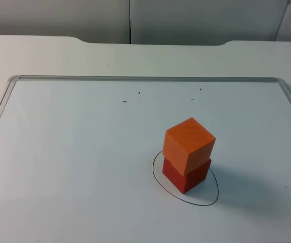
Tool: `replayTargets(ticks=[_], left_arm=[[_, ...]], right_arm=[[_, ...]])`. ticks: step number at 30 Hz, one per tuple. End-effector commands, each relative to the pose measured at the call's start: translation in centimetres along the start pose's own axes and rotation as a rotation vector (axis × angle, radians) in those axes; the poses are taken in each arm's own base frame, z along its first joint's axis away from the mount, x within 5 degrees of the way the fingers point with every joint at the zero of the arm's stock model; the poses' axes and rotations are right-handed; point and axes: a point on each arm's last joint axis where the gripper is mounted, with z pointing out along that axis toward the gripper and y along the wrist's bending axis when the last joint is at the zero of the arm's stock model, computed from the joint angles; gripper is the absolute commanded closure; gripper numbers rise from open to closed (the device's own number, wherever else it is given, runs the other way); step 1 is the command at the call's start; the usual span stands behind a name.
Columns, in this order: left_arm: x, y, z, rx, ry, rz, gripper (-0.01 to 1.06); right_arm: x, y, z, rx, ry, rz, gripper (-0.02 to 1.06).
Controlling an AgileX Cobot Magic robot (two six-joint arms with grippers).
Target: Pick up one cube with the left hand and another cube with the right hand. First place the cube in the right hand at the target position, then stack the cube in the left hand on top.
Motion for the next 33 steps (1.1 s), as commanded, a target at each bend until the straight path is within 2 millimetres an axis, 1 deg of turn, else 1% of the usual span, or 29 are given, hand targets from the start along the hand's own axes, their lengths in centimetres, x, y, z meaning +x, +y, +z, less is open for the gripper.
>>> replayTargets(ticks=[1,4,5,8,10,12,14,16,25,33], left_arm=[[0.0,0.0,0.0,0.007,-0.01,0.001,0.0],[0.0,0.0,0.0,0.007,-0.01,0.001,0.0],[0.0,0.0,0.0,0.007,-0.01,0.001,0.0],[0.0,0.0,0.0,0.007,-0.01,0.001,0.0],[0.0,0.0,0.0,0.007,-0.01,0.001,0.0],[0.0,0.0,0.0,0.004,-0.01,0.002,0.0],[0.0,0.0,0.0,0.0,-0.01,0.005,0.0],[0.0,0.0,0.0,0.0,-0.01,0.005,0.0],[0.0,0.1,0.0,-0.004,-0.01,0.007,0.0],[0.0,0.1,0.0,-0.004,-0.01,0.007,0.0]], right_arm=[[0.7,0.4,-0.9,-0.021,-0.024,-0.008,0.27],[1.8,0.7,-2.7,-0.021,-0.08,-0.02,0.27],[1.8,0.7,-2.7,-0.021,-0.08,-0.02,0.27],[3.2,1.0,-4.6,-0.002,-0.159,-0.037,0.27],[3.3,0.9,-4.5,0.007,-0.147,-0.022,0.27],[3.8,0.7,-4.5,0.015,-0.096,0.006,0.27],[4.4,0.5,-3.7,0.035,-0.059,0.011,0.27],[4.7,0.3,-3.5,0.05,-0.037,0.017,0.27],[5.0,-0.1,-3.4,0.092,-0.022,0.1,0.27],[5.0,-0.1,-3.3,0.097,-0.019,0.098,0.27]])
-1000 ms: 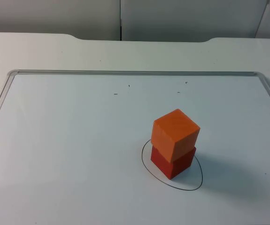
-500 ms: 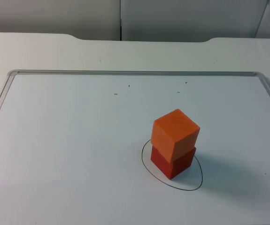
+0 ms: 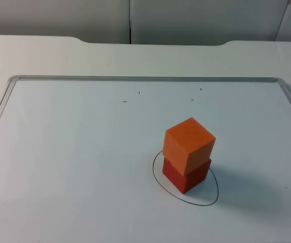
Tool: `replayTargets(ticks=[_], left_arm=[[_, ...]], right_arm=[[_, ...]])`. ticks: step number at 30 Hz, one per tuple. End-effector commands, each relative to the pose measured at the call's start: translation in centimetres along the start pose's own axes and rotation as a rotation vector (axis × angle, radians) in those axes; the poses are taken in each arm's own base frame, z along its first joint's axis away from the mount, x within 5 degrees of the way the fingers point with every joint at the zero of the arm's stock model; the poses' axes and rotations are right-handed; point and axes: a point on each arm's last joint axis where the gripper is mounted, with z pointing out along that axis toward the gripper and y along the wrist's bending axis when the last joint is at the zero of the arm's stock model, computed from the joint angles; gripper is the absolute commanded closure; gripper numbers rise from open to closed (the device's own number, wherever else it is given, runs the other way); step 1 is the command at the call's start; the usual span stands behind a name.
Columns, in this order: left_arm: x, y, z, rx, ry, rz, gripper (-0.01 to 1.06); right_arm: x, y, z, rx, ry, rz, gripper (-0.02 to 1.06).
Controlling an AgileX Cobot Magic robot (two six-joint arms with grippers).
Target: Pick up one cube with the left hand and another cube with the right hand. First place the cube in the right hand at the target position, then stack the cube in the left hand on top.
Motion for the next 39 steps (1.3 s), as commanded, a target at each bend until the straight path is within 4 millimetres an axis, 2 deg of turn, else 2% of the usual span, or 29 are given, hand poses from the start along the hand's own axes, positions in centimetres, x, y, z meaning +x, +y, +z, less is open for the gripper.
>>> replayTargets(ticks=[1,6,9,13,34,39], left_arm=[[0.0,0.0,0.01,0.004,-0.01,0.002,0.0],[0.0,0.0,0.01,0.004,-0.01,0.002,0.0],[0.0,0.0,0.01,0.004,-0.01,0.002,0.0],[0.0,0.0,0.01,0.004,-0.01,0.002,0.0],[0.0,0.0,0.01,0.004,-0.01,0.002,0.0],[0.0,0.0,0.01,0.004,-0.01,0.002,0.0]], right_arm=[[0.09,-0.05,0.1,0.003,-0.004,-0.004,0.27],[0.13,-0.05,0.15,0.003,-0.002,-0.004,0.27],[0.13,-0.05,0.14,0.003,-0.002,-0.004,0.22],[0.13,-0.05,0.14,0.003,-0.002,-0.004,-0.01],[0.12,0.0,0.14,-0.002,-0.004,-0.001,0.0],[0.12,0.03,0.15,0.042,-0.004,0.022,0.0]])
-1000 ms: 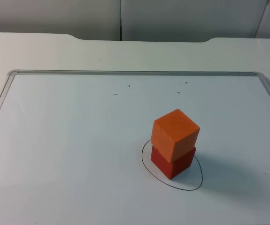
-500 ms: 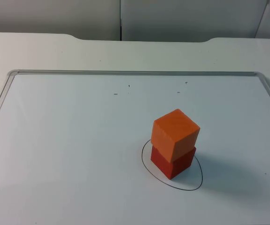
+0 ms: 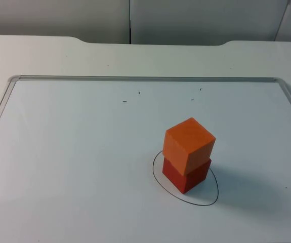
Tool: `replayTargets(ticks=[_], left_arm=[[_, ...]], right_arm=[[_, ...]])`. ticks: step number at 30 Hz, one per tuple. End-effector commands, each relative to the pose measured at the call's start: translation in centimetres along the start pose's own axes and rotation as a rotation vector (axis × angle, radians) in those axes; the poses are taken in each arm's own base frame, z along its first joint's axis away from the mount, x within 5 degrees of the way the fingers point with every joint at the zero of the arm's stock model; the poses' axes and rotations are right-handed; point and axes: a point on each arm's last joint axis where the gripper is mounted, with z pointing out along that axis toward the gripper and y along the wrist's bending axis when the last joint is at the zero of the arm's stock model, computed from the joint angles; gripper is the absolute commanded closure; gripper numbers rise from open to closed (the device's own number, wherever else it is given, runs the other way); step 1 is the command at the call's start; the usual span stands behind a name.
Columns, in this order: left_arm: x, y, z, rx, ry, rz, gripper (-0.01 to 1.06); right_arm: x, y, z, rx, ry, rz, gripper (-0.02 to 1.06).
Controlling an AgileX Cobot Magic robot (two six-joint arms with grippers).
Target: Pick up one cube with the left hand and another cube with the right hand. First place the cube in the right hand at the target position, then stack the cube in the left hand on top.
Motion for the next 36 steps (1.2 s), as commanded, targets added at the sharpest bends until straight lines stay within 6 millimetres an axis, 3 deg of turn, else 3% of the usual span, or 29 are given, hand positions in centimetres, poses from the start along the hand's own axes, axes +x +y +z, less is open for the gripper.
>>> replayTargets(ticks=[1,20,36], left_arm=[[0.0,0.0,0.01,0.004,-0.01,0.002,0.0],[0.0,0.0,0.01,0.004,-0.01,0.002,0.0],[0.0,0.0,0.01,0.004,-0.01,0.002,0.0]], right_arm=[[0.12,0.03,0.14,0.037,-0.004,0.019,0.0],[0.07,0.35,0.23,0.489,-0.004,0.258,0.0],[0.05,0.4,0.26,0.572,-0.003,0.302,0.0]])
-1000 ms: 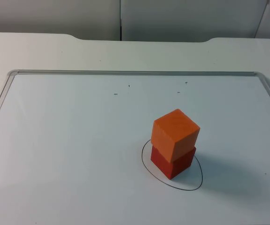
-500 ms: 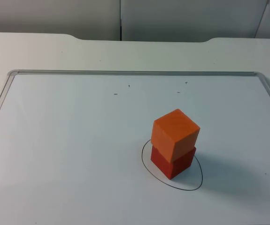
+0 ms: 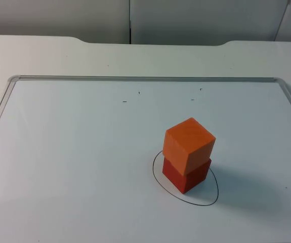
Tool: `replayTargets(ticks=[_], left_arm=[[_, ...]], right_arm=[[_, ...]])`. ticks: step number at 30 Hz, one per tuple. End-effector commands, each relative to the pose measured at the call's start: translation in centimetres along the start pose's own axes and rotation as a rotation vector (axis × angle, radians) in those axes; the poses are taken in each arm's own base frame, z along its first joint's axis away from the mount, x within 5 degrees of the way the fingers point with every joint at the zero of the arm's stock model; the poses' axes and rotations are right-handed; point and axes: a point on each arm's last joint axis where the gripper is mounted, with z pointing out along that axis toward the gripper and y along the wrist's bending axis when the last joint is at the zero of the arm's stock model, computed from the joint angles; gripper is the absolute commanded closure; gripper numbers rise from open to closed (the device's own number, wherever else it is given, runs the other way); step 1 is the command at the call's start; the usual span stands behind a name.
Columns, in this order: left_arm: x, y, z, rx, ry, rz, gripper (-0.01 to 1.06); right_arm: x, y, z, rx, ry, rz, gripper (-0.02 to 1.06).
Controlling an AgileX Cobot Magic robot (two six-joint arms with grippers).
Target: Pick up one cube with the left hand and another cube with the right hand. First place the cube in the right hand at the target position, then stack the cube in the left hand on top.
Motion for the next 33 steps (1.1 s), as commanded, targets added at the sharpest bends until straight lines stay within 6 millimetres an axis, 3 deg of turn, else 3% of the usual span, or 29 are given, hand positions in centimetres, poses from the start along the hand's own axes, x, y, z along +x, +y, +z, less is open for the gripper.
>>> replayTargets(ticks=[1,12,33], left_arm=[[0.0,0.0,0.01,0.004,-0.01,0.002,0.0],[0.01,-0.01,0.0,-0.01,-0.009,-0.005,0.0],[0.09,-0.35,-0.2,-0.374,0.018,-0.196,0.0]], right_arm=[[0.12,0.0,0.14,0.005,-0.004,0.003,0.0],[0.12,0.0,0.14,0.005,-0.004,0.003,0.0],[0.12,0.0,0.14,0.005,-0.004,0.003,0.0]])
